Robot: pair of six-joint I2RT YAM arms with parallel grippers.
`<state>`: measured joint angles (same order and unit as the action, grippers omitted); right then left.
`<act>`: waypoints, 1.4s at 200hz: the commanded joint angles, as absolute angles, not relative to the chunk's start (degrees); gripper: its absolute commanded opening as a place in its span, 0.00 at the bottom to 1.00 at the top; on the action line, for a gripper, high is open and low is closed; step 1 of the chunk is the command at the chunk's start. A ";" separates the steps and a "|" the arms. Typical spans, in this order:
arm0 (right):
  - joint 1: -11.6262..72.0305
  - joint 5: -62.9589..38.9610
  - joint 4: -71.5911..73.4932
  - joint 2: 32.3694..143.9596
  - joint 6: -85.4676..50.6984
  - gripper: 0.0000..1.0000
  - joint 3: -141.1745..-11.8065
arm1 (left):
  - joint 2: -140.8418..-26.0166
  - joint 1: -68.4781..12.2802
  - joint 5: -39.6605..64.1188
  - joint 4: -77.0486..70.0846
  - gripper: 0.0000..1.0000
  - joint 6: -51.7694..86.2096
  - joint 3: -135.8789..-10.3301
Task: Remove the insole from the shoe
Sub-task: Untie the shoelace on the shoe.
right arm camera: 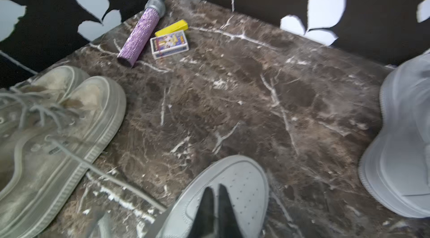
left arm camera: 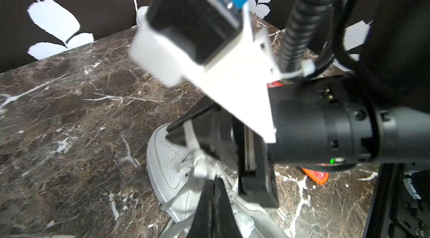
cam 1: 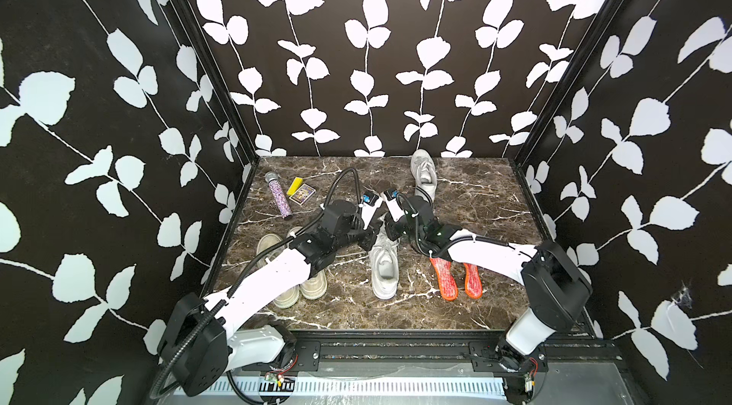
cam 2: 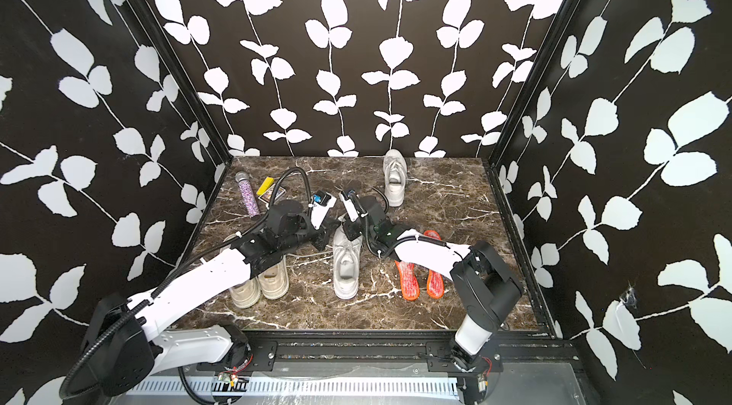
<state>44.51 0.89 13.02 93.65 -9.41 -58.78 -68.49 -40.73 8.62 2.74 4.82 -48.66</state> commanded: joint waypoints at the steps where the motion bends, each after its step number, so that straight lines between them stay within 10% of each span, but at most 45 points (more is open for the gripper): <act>1: 44.56 8.07 16.79 87.33 -10.80 0.00 -58.10 | -64.70 -40.87 3.05 3.84 0.00 3.55 -48.06; 210: 34.94 26.64 -16.05 83.45 -35.90 0.00 -56.42 | -76.11 -35.60 -23.62 17.13 0.00 26.81 -48.45; 248: 34.54 15.77 -16.44 85.35 -28.13 0.54 -57.27 | -83.15 -35.65 -20.91 23.49 0.30 29.74 -54.24; 280: 35.41 7.09 -16.98 83.60 -21.59 0.68 -57.22 | -81.35 -39.72 -18.80 19.46 0.53 28.19 -53.85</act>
